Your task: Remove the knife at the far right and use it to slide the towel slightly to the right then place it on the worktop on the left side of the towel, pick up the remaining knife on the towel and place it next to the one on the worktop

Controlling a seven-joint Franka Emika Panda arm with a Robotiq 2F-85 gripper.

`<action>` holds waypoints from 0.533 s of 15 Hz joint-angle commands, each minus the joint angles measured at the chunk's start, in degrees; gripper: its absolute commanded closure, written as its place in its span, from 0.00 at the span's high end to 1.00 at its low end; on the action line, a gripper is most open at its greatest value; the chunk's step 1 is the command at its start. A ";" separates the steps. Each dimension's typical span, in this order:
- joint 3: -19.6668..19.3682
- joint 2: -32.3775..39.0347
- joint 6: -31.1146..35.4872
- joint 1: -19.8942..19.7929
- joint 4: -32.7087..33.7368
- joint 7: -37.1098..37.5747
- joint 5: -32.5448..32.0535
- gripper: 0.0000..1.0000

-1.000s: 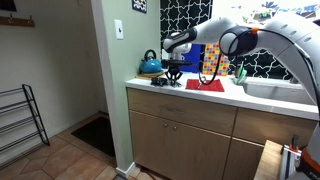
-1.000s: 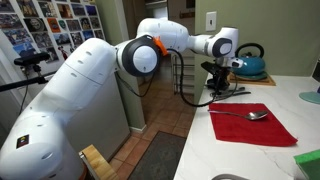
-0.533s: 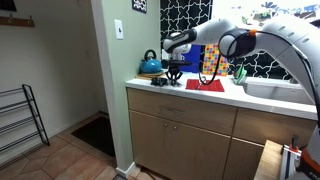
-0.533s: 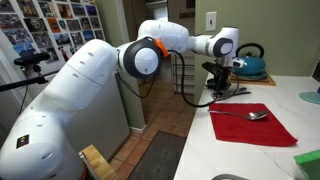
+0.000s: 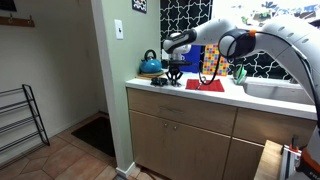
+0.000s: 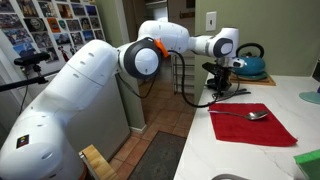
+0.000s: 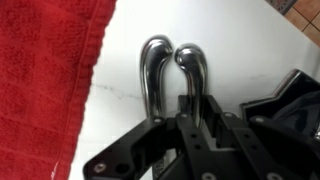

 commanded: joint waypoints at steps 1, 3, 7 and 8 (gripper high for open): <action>-0.34 1.49 -1.78 0.12 2.25 0.21 -0.77 0.19; -0.28 1.37 -1.79 0.15 2.19 0.13 -0.80 0.22; -0.15 0.86 -1.60 0.27 2.00 -0.08 -0.71 0.42; -0.12 0.77 -1.58 0.31 2.03 -0.15 -0.67 0.43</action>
